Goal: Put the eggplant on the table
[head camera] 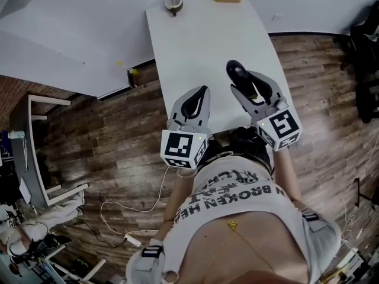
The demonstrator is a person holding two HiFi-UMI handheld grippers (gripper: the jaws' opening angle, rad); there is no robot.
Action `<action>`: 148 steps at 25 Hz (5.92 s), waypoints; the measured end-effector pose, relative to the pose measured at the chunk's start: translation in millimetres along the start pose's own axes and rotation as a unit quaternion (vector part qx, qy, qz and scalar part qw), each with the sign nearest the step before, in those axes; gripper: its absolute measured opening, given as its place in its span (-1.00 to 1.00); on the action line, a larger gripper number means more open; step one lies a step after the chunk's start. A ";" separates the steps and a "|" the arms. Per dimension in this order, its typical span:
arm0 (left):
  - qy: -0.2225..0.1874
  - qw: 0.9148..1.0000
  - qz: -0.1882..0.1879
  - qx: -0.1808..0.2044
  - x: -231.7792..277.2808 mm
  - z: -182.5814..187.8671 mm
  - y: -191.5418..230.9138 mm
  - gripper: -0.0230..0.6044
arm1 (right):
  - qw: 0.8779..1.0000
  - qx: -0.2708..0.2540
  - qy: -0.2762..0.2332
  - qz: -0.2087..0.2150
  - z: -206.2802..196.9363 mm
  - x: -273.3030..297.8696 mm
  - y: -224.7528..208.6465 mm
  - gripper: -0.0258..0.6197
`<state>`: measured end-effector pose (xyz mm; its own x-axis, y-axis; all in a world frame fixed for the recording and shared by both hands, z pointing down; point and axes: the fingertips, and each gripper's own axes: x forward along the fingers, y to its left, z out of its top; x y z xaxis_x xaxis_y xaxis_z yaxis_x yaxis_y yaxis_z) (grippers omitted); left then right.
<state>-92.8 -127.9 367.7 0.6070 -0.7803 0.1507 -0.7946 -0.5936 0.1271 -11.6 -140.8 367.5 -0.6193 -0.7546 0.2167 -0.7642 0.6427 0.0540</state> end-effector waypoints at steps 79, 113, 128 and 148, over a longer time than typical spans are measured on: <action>0.016 0.994 0.104 -0.036 53.4 -6.8 -8.0 -0.91 | 0.980 -0.091 0.124 0.125 -84.5 48.4 -65.6 -0.31; 0.062 0.986 0.134 -0.072 32.2 -46.5 12.1 -0.91 | 0.930 -0.085 0.299 0.195 -250.9 90.2 -36.9 -0.31; 0.068 0.986 0.135 -0.073 27.1 -53.0 9.6 -0.91 | 0.918 -0.054 0.340 0.199 -295.7 93.4 -34.3 -0.31; 0.069 0.986 0.135 -0.072 22.9 -54.9 5.4 -0.91 | 0.913 -0.048 0.353 0.199 -312.8 91.7 -30.8 -0.31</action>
<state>-82.7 -138.2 425.7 0.3765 -0.8660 0.3292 -0.9241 -0.3256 0.2001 11.5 -188.5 690.6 -0.5488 -0.2068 0.8099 -0.4636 0.8816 -0.0890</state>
